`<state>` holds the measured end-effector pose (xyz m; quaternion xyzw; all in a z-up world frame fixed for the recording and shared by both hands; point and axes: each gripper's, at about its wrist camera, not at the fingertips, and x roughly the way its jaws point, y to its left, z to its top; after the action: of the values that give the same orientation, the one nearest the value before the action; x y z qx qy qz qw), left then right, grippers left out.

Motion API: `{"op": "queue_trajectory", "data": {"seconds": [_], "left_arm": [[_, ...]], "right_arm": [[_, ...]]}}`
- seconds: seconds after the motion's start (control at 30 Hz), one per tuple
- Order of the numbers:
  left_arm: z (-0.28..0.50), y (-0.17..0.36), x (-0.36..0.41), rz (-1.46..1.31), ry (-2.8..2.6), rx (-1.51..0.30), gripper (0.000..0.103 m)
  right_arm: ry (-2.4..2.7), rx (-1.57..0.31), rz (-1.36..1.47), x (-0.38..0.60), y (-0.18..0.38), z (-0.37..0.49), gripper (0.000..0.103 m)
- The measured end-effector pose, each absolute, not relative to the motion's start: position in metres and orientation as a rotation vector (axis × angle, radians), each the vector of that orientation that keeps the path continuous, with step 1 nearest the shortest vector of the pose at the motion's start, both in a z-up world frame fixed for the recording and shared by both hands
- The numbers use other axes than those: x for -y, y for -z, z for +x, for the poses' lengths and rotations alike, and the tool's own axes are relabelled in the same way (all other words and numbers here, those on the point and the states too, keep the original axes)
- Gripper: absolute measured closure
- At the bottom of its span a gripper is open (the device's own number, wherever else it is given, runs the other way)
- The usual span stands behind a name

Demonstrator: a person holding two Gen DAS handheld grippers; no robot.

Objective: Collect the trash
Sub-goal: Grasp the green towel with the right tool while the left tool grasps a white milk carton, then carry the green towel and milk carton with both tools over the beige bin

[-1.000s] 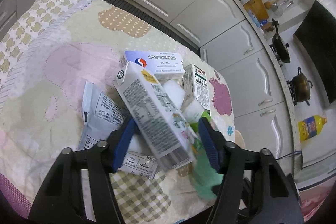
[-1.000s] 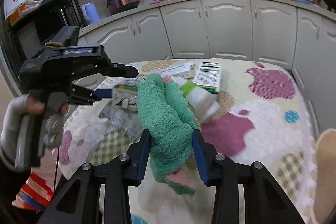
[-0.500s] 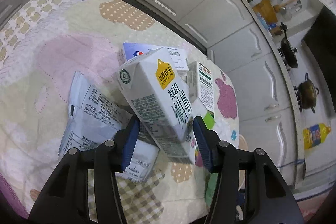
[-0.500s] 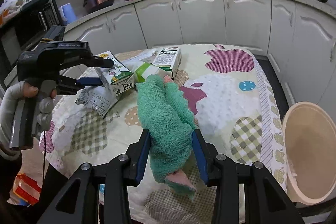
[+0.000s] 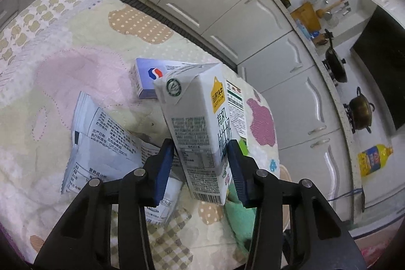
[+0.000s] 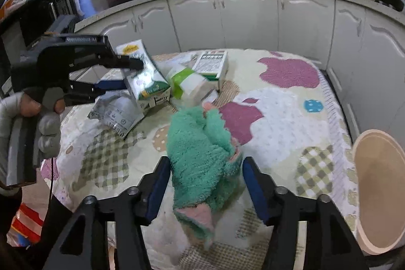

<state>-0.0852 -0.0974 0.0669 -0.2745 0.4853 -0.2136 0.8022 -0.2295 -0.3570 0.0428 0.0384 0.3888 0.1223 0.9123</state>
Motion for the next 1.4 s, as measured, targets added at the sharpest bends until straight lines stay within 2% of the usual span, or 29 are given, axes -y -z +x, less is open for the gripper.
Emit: {"op": "queue_trajectory", "data": {"seconds": [0.17, 0.57, 1.4], "left_arm": [[-0.097, -0.082, 0.093, -0.556, 0.498, -1.008, 0.066], [-0.134, -0.098, 0.107, -0.43, 0.591, -1.013, 0.067], [-0.166, -0.115, 0.225, -0.205, 0.754, -0.975, 0.067]], "right_arm": [[-0.271, -0.786, 0.088, 0.357, -0.048, -0.235, 0.061], [-0.243, -0.69, 0.148, 0.381, -0.081, -0.26, 0.061], [-0.103, -0.594, 0.223, 0.45, -0.107, -0.296, 0.061]]}}
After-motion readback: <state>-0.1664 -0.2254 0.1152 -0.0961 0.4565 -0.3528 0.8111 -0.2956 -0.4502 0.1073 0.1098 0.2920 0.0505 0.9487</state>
